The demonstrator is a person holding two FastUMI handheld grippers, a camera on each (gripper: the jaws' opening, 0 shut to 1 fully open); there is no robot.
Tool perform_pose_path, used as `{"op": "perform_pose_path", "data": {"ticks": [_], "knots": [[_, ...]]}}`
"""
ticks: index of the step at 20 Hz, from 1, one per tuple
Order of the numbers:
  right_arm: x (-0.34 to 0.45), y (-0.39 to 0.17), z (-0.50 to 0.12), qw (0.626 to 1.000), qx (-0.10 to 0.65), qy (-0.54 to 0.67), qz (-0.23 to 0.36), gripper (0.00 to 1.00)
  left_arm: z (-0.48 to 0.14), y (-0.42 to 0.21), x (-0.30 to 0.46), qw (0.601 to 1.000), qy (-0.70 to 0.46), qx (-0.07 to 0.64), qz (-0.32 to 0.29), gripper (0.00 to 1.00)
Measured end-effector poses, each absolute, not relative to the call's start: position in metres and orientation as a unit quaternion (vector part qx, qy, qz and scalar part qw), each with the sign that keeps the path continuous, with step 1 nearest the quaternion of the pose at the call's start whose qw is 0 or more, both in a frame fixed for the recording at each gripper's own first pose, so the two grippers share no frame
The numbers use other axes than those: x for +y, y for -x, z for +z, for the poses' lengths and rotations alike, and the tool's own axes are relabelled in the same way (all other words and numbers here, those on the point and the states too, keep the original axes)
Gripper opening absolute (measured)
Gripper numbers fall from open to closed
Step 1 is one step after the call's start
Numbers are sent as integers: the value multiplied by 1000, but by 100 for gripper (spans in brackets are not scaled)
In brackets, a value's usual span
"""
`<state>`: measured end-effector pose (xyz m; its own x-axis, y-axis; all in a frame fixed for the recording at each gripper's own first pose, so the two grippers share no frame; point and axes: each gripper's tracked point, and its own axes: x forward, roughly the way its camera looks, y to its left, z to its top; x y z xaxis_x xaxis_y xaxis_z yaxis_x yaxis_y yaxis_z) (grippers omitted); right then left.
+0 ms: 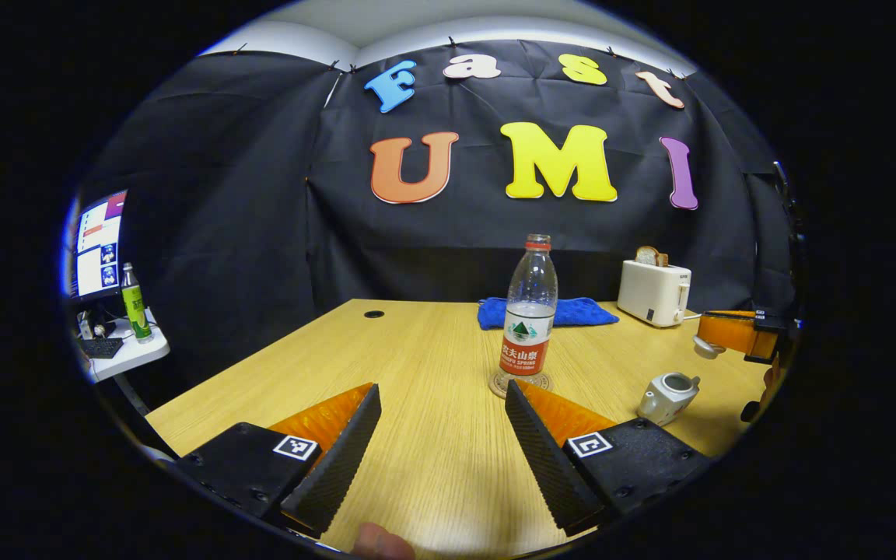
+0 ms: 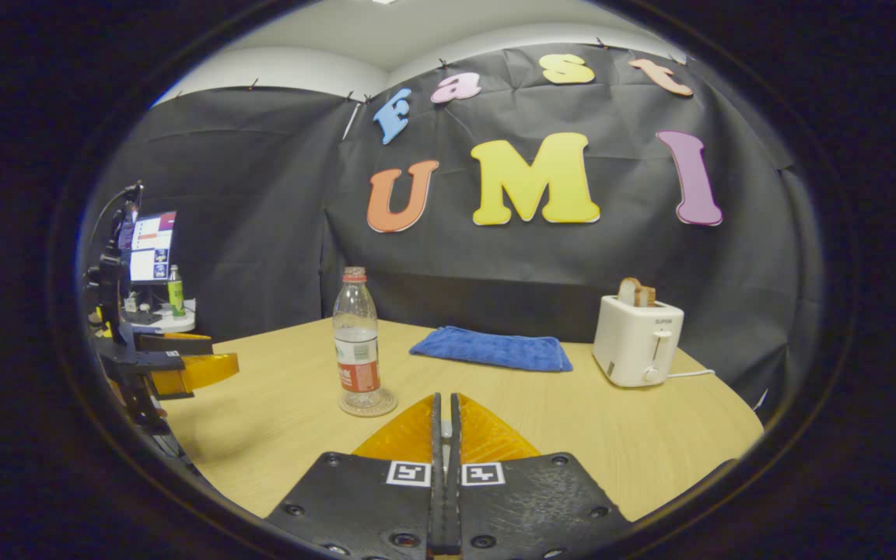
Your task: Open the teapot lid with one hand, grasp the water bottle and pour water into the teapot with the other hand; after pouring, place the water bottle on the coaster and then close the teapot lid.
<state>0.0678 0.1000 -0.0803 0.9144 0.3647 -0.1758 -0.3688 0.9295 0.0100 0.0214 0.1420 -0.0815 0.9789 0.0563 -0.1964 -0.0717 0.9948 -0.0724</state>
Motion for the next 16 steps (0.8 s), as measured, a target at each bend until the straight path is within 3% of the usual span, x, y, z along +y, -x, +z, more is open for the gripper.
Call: {"op": "perform_pose_path", "data": {"ticks": [16], "knots": [[117, -74, -121, 972, 110, 22, 206, 0, -53, 3, 155, 997, 21, 58, 49, 100]]}}
